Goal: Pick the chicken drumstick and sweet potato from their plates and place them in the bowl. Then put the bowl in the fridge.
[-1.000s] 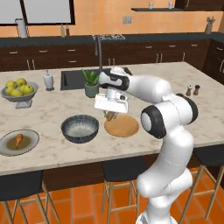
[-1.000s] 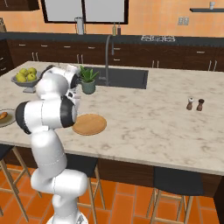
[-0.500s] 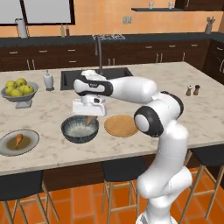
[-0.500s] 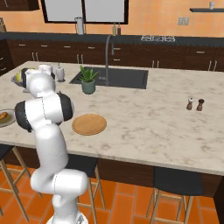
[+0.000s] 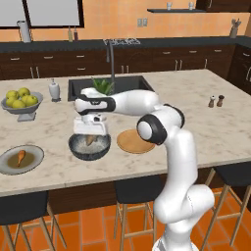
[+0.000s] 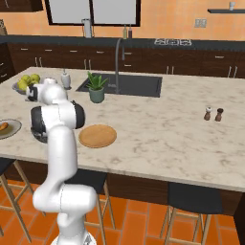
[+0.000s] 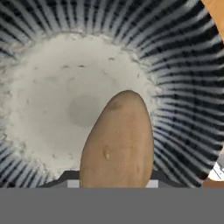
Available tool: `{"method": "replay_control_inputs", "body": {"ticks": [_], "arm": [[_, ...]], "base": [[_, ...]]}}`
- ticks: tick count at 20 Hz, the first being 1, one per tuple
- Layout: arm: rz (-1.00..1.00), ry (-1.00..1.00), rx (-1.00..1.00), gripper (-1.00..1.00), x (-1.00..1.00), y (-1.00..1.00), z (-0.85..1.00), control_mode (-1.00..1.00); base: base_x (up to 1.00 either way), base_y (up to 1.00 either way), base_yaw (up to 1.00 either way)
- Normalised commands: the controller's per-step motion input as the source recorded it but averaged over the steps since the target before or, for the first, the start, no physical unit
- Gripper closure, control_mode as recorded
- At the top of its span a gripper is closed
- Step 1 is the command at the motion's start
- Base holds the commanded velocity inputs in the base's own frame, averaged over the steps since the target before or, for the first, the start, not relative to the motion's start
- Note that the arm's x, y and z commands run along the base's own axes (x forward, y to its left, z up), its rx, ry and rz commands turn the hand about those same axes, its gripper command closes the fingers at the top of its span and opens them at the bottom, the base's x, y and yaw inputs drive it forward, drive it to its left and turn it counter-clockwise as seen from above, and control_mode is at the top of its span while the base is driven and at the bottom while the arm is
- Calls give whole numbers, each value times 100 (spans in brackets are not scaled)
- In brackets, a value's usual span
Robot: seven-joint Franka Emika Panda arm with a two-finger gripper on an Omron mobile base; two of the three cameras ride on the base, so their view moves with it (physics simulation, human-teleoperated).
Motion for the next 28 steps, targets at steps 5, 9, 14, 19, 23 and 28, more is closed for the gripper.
{"method": "replay_control_inputs", "body": {"ticks": [5, 9, 14, 19, 23, 28], "arm": [[-4, 0, -8, -100, 34, 22, -63, -100], [-1, 0, 0, -100, 1, 0, -13, -100], [0, -8, 0, -100, -29, -3, 16, -100], [0, -5, 4, -100, -76, -43, 51, -100], [-1, -17, 10, -100, -100, -97, 24, -100], [0, -22, 21, -100, -100, -93, 56, -100]], "base": [[0, 0, 0], [0, 0, 0], [0, 0, 0], [0, 0, 0], [0, 0, 0], [0, 0, 0]]}}
